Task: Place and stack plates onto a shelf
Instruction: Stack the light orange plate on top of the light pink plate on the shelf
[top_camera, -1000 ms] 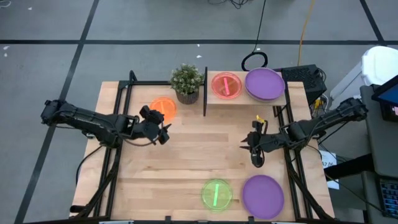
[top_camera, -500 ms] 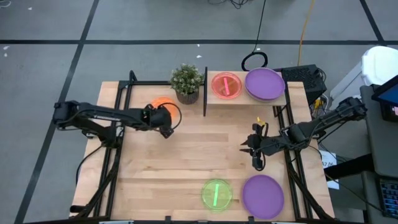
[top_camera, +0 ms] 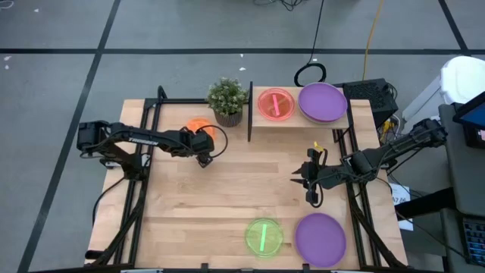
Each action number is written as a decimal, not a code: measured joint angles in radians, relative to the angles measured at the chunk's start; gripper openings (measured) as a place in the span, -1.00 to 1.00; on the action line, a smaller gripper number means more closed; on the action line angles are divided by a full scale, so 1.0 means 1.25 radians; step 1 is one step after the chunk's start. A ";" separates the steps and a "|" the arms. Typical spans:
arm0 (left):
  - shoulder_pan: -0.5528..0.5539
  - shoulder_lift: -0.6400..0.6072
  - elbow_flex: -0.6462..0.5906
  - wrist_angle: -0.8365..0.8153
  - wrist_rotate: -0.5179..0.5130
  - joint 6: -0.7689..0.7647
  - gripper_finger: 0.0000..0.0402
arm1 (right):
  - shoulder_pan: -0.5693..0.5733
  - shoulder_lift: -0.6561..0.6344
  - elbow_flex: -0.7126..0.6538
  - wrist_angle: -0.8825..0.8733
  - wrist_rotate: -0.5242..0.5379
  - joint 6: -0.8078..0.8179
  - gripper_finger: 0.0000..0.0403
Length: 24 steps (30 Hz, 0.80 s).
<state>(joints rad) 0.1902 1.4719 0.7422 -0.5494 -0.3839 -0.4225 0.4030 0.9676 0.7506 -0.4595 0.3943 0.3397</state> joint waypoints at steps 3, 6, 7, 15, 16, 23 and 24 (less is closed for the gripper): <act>-0.004 0.010 0.000 0.016 0.001 0.009 0.35 | 0.000 0.000 0.000 0.000 0.000 -0.004 -0.54; -0.011 0.016 0.000 0.025 0.000 0.030 0.35 | 0.000 0.000 0.000 0.000 0.000 -0.009 -0.54; -0.013 0.021 0.000 0.028 -0.002 0.030 0.35 | -0.001 0.000 0.000 0.000 0.001 -0.009 -0.54; -0.024 0.069 -0.001 0.022 -0.022 0.050 0.30 | -0.003 0.000 0.000 0.019 0.002 -0.052 -0.54; -0.024 0.080 0.000 0.033 -0.026 0.050 0.26 | -0.003 0.000 0.001 0.023 0.003 -0.056 -0.54; -0.024 0.114 0.002 0.059 -0.041 0.068 -0.12 | -0.004 0.000 0.001 0.026 0.004 -0.084 -0.54; -0.024 0.114 0.002 0.062 -0.040 0.074 -0.18 | -0.008 0.000 0.001 0.026 0.004 -0.090 -0.54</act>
<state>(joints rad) 0.1602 1.6150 0.7450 -0.4725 -0.4343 -0.3306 0.3932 0.9676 0.7517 -0.4273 0.3992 0.2271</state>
